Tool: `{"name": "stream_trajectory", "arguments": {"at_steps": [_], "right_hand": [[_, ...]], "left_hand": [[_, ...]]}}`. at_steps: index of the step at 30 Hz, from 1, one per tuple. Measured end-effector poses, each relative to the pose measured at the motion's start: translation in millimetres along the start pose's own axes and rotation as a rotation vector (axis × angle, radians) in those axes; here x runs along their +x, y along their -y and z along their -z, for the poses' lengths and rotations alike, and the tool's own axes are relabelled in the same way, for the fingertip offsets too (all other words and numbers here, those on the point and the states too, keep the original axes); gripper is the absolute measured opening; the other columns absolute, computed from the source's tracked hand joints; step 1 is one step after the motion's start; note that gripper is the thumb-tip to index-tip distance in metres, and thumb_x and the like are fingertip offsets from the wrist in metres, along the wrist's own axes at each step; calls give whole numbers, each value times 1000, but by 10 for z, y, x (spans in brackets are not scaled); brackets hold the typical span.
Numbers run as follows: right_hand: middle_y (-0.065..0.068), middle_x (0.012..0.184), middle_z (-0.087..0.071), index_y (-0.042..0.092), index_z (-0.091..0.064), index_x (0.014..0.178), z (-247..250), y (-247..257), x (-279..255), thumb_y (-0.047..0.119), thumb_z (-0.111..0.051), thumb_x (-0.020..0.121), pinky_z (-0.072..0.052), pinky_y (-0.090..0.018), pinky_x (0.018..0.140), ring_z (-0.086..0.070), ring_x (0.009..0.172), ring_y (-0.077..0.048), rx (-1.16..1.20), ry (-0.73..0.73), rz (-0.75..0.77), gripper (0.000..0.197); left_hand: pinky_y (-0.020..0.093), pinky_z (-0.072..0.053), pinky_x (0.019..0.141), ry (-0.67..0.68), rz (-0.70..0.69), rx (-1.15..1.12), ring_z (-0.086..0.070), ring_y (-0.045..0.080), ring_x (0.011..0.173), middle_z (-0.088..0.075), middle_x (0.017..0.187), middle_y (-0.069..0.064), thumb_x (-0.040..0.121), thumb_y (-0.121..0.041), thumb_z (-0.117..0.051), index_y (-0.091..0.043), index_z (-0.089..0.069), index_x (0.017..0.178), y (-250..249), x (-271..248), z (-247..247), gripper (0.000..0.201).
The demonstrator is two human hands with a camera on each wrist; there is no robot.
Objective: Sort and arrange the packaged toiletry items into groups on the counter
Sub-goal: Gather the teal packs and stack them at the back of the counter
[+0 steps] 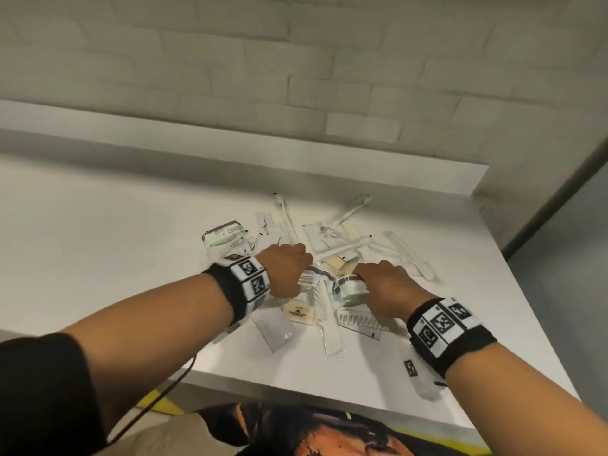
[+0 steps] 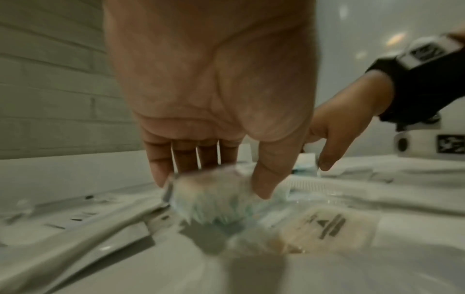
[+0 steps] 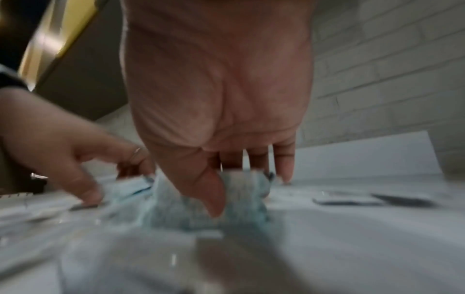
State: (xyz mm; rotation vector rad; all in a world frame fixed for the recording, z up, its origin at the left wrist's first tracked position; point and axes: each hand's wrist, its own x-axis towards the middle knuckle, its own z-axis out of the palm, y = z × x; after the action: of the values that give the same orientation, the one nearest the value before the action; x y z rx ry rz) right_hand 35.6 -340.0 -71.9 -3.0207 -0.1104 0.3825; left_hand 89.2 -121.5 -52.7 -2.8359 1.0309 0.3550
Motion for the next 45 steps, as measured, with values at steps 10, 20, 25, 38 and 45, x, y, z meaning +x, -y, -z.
{"name": "stream_trajectory", "arguments": {"at_steps": [10,20,25,38,45], "right_hand": [[0,107,-60,23,-51,108,81,-156,-86,40,-66,75,-46,-32,76,-56,96,-22,73,-102,-138,41],[-4,98,-63,18,-51,114,503,539,64,33,-70,76,-49,-35,69,-59,83,-25,305,-287,-118,45],[-2,102,-62,22,-50,115,534,1132,329,32,-71,76,-49,-35,70,-58,86,-21,282,-178,-14,45],[6,116,-55,32,-51,122,239,2642,1017,39,-73,76,-46,-34,91,-52,109,-16,71,205,353,51],[1,115,-54,35,-47,110,207,2475,1194,32,-65,69,-47,-33,79,-52,107,-20,27,250,198,44]], "left_hand": [[33,-47,76,-119,125,0,-61,27,95,-61,103,6,81,-39,-60,-17,-48,121,-99,123,-28,47],[36,-50,85,-335,100,-160,-59,26,102,-66,112,5,80,-44,-62,-20,-42,137,313,-182,171,65],[31,-46,79,-379,370,-301,-59,27,101,-64,114,6,83,-41,-59,-18,-41,136,1239,-379,171,60],[35,-51,84,-76,299,-335,-61,29,103,-62,118,9,79,-38,-68,-13,-39,135,2121,74,-189,68],[31,-46,77,-62,320,-305,-60,28,105,-60,120,9,81,-36,-66,-11,-39,133,2485,87,-138,64]]}}
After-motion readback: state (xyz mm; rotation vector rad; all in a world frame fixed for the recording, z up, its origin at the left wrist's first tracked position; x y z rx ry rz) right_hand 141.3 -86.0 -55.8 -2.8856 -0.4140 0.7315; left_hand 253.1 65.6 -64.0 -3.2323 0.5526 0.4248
